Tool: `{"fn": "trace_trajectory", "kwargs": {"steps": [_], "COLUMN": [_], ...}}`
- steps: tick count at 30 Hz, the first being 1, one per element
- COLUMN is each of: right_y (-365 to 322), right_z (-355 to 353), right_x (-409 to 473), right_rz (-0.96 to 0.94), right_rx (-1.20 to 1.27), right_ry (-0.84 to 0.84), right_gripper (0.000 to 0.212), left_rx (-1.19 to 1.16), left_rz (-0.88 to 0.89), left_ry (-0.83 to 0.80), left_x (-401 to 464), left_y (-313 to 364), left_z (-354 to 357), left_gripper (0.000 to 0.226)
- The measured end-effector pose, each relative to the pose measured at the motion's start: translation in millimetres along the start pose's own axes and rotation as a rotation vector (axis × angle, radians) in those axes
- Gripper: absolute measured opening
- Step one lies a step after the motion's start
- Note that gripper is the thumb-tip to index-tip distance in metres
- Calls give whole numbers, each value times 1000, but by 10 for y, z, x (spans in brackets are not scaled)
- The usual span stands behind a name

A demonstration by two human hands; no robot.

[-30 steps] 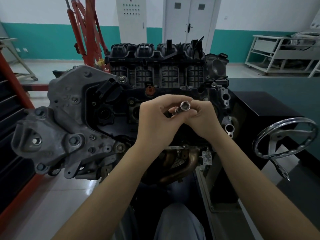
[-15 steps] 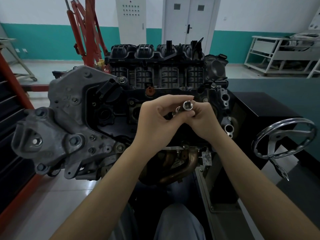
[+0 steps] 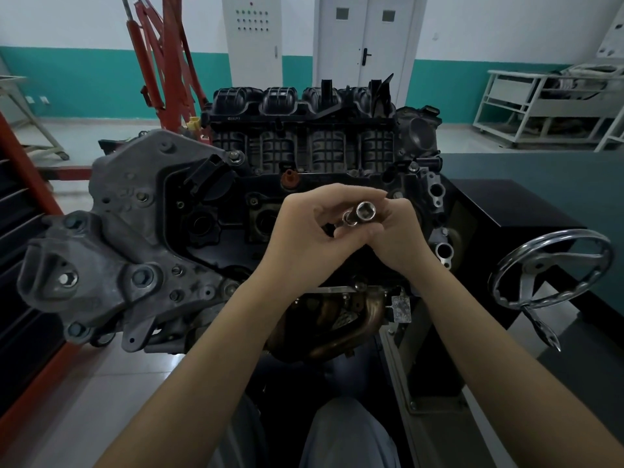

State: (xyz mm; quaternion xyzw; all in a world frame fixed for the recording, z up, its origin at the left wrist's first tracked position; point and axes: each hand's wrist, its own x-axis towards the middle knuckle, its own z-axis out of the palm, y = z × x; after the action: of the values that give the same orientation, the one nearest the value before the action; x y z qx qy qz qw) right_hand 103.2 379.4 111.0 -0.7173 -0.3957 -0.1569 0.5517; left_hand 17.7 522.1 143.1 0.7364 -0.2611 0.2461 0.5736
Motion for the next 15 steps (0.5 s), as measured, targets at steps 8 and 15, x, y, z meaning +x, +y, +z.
{"fn": "trace_trajectory", "kwargs": {"steps": [8,15], "right_y": [-63,-6], "right_z": [28,5], "right_x": [-1,9], "right_rz": [-2,-12], "right_rx": [9,6], "right_ry": [-76,-15], "right_gripper": [29,20], "left_rx": [-7,136], "left_rz": [1,45], "left_ry": [70,137], "left_x": [-1,4], "left_y": [1,37], "left_z": [37,43], "left_gripper": [30,30]}}
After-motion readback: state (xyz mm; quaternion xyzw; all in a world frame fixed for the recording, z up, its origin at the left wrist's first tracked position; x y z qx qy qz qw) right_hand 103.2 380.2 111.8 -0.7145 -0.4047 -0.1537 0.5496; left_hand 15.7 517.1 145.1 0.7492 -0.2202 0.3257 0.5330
